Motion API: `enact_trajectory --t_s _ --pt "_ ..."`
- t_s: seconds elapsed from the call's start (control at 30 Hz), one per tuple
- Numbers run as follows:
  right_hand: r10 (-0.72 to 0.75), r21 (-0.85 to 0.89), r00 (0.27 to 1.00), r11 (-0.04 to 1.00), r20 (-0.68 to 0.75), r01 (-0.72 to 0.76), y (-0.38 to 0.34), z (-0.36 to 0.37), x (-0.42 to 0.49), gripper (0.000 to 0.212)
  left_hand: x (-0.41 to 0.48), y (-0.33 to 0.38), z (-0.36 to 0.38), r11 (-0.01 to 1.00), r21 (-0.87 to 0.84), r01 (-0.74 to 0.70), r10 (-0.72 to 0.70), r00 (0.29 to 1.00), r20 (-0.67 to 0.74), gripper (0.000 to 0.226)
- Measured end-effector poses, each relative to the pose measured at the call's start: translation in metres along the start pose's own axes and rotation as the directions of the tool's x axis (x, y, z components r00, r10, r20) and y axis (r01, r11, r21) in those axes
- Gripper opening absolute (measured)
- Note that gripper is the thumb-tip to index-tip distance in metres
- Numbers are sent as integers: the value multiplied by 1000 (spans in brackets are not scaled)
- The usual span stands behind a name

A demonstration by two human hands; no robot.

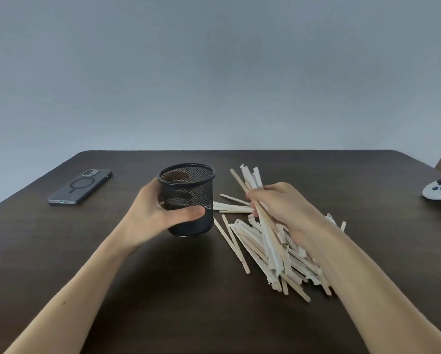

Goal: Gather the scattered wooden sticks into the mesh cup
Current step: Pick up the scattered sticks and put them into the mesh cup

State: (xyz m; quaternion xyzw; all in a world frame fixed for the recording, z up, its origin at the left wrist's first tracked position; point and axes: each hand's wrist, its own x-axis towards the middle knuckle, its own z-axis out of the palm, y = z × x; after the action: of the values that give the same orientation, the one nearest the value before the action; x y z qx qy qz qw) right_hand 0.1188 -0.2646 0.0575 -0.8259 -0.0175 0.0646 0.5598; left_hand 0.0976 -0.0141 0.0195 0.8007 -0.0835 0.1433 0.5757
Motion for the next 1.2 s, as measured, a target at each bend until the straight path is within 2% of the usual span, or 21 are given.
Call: enact_trajectory --t_s 0.1,0.2,0.27,0.33,0.4,0.47,0.57,0.7,0.77,0.9,1.03,1.1,1.2 --pt "80 207 990 973 114 -103 -3 -1 1 19 -1 0 1 1000 6 3 -3 1000 6 83" --pt "85 431 977 888 195 -163 -5 0 2 16 -1 1 1 1000 4 -1 1 1000 4 83" --pt "91 594 980 784 179 -181 -8 3 3 18 -2 2 2 1000 8 2 -2 1000 7 82" --pt "89 658 991 741 99 -133 -10 9 5 15 -2 2 2 1000 17 4 -4 1000 11 79" --pt "24 622 1000 783 13 -27 -12 15 5 12 -3 2 3 1000 26 6 -6 1000 16 76" --pt "-92 559 990 819 -103 134 -13 20 4 21 -4 2 4 999 45 0 -1 1000 27 73" --pt "-232 508 946 801 -226 317 -7 28 5 28 -5 2 6 998 66 -6 3 999 45 72" --pt "-240 390 946 867 -217 310 11 44 6 35 -6 0 5 996 85 -13 9 999 50 71" --pt "-240 403 946 861 -217 310 6 44 5 42 -6 0 5 995 96 -19 14 999 49 70" --pt "-279 539 913 740 -298 402 -31 29 5 52 -5 -1 5 990 134 -33 25 998 63 69" --pt "-247 643 880 606 -407 467 -70 13 6 44 -6 -1 6 987 156 -46 34 996 80 73" --pt "-222 609 877 646 -426 459 -81 14 7 42 -7 -1 7 986 158 -48 34 995 90 73" --pt "-244 481 885 765 -398 427 -83 35 7 45 -9 0 9 986 153 -66 49 993 110 72"
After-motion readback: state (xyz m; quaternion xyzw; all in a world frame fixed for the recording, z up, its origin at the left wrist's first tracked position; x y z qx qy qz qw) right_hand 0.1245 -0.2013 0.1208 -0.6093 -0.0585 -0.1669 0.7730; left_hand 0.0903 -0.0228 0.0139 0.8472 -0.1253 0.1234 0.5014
